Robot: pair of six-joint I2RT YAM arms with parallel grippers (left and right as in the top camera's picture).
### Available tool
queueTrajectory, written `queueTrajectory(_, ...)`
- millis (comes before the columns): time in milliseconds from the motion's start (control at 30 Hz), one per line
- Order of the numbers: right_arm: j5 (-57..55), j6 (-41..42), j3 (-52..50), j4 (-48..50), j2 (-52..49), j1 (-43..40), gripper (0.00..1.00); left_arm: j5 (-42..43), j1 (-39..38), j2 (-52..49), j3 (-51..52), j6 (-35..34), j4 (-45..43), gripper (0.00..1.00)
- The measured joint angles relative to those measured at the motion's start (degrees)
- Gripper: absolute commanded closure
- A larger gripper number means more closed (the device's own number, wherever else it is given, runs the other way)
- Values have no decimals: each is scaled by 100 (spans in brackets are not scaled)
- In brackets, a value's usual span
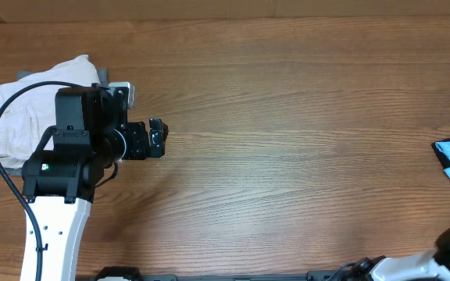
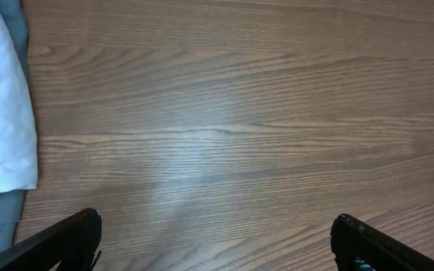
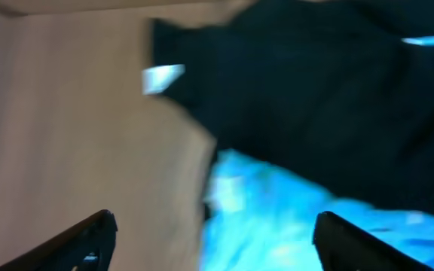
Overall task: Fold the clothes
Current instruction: 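Reach the right gripper off the right edge and pull in the black T-shirt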
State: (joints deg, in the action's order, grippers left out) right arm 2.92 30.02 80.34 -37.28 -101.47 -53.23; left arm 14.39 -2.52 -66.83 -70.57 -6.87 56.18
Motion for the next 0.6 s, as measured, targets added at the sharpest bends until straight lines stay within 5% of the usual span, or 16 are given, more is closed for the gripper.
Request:
queueTrajectory(467,-339,-2,-2,-28,-1222,-573,5,0,0,-365,0,-2,-85,0)
queueTrajectory(533,-345,-7,0,-48,-1298,-560,18,0,0,-455,0,-13,-92,0)
queueTrajectory(600,-385,-46,2,-52,-1375,-555,49,2,0,-533,0,-26,-92,0)
